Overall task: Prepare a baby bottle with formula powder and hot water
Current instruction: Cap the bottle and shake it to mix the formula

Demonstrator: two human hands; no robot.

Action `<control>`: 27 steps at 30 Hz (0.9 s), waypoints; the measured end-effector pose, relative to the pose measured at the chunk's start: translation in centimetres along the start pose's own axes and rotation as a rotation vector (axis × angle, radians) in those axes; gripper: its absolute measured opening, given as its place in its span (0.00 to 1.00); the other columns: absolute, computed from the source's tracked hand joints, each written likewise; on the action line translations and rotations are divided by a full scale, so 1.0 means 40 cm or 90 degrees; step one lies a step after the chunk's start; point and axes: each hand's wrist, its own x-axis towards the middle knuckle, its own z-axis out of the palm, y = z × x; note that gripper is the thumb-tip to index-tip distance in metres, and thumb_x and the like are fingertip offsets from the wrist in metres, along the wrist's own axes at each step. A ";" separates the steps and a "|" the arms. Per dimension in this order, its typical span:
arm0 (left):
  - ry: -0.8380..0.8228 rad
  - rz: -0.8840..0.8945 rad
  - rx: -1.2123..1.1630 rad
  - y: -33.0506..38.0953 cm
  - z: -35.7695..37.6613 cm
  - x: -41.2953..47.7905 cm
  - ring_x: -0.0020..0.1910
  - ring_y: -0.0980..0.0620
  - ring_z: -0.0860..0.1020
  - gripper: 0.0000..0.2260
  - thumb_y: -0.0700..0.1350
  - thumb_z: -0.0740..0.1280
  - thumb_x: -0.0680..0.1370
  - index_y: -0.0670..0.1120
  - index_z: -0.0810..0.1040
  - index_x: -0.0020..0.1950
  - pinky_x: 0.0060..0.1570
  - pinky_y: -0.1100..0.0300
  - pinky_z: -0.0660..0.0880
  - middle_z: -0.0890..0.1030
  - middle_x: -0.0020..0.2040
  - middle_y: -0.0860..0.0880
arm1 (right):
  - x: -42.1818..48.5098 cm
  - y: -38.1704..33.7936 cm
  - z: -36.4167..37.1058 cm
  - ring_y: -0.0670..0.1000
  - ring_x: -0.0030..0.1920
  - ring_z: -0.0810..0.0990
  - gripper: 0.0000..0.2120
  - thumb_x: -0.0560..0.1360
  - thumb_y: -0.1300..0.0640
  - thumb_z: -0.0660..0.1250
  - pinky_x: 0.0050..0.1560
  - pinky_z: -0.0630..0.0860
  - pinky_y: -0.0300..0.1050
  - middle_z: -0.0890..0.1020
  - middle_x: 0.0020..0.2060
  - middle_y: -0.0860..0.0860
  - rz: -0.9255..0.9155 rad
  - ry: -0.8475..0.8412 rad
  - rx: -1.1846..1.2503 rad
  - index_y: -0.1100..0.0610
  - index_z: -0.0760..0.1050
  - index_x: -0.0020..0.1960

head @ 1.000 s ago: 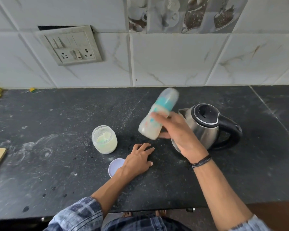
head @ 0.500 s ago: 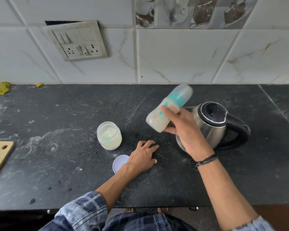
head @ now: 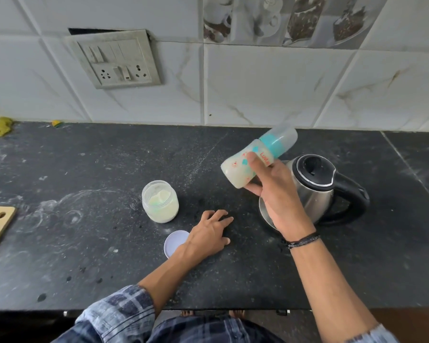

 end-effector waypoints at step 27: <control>-0.016 -0.017 0.000 0.008 -0.011 -0.001 0.78 0.45 0.54 0.31 0.52 0.68 0.80 0.55 0.61 0.82 0.68 0.45 0.73 0.58 0.80 0.55 | -0.011 0.045 0.054 0.48 0.53 0.87 0.12 0.75 0.48 0.76 0.57 0.83 0.58 0.88 0.49 0.48 0.038 -0.018 -0.220 0.50 0.81 0.55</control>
